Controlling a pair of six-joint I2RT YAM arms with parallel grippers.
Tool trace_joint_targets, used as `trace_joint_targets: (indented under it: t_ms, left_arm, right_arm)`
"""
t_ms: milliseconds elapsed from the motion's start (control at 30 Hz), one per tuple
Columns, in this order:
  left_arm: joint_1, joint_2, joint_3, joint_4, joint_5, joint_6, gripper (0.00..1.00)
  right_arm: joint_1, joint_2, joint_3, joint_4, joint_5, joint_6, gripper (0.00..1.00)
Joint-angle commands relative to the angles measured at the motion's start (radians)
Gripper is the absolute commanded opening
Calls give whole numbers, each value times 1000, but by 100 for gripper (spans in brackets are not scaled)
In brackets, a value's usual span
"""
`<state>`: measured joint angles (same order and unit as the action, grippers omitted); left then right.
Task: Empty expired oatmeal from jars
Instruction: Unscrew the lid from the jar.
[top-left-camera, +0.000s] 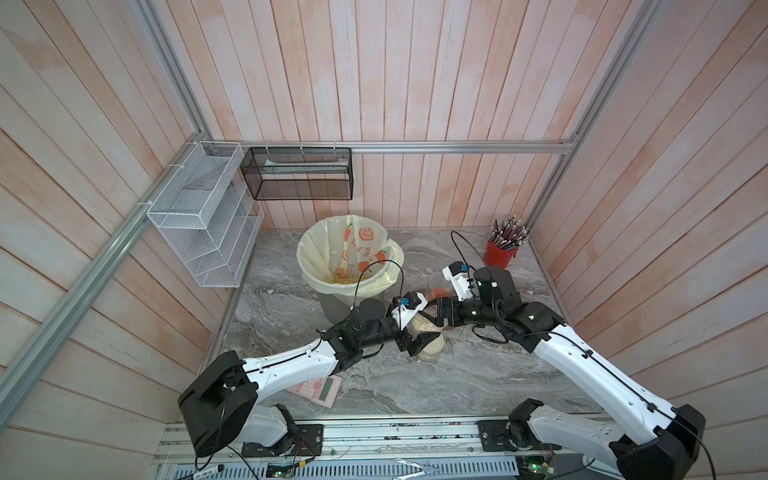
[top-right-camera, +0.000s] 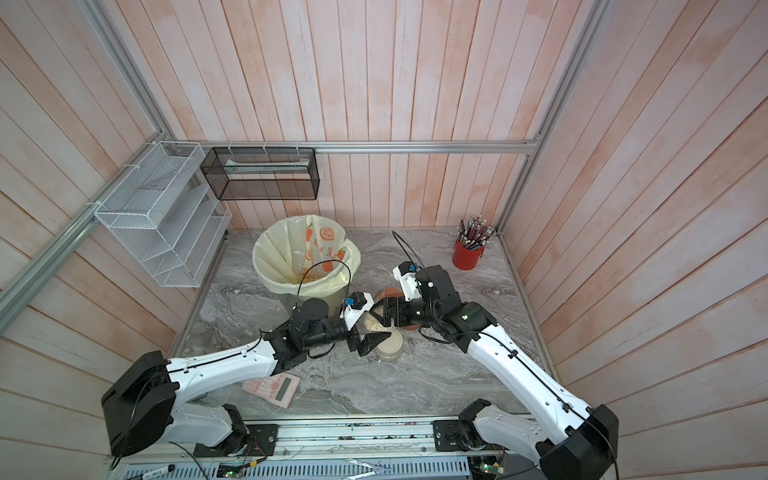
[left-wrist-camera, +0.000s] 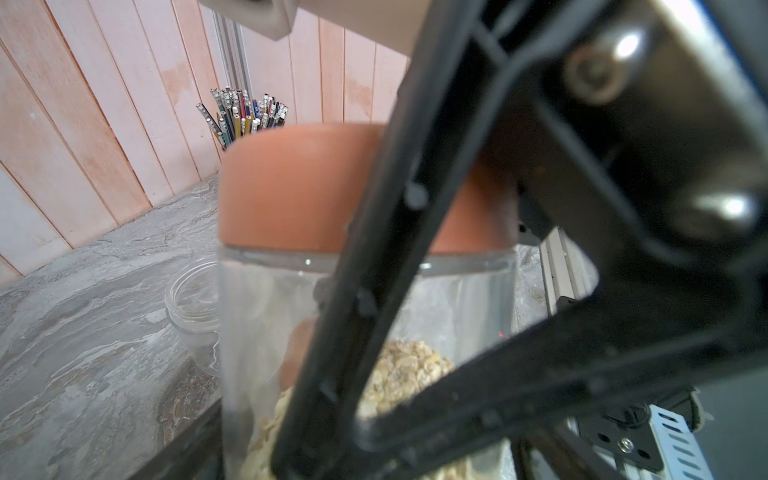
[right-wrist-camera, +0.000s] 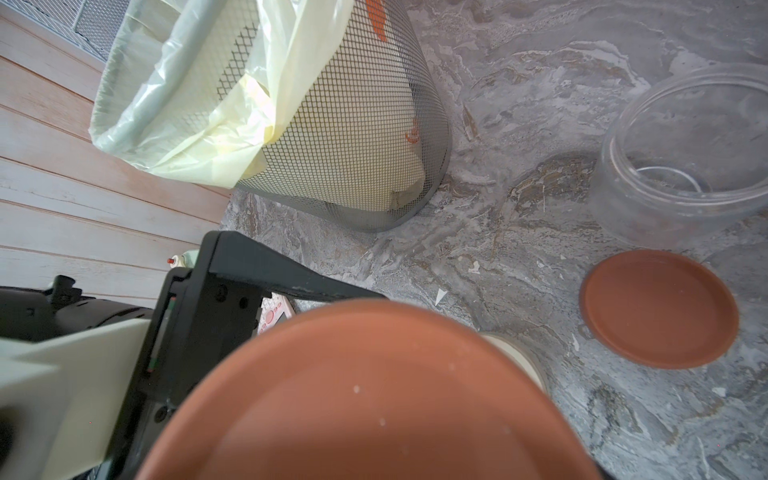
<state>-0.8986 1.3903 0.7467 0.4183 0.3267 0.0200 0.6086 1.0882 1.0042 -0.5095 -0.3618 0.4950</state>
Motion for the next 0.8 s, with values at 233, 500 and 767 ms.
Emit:
trace_joint_targets:
  t_ms: [233, 500, 767]
  left_arm:
    - [-5, 22, 30, -5, 45, 10, 96]
    - [-5, 23, 28, 5, 41, 2, 96]
    - [-5, 33, 33, 22, 30, -7, 96]
  right_arm:
    - [-1, -48, 54, 91, -44, 20, 32]
    - [0, -60, 49, 92, -50, 26, 32]
    - [6, -60, 46, 95, -53, 29, 32]
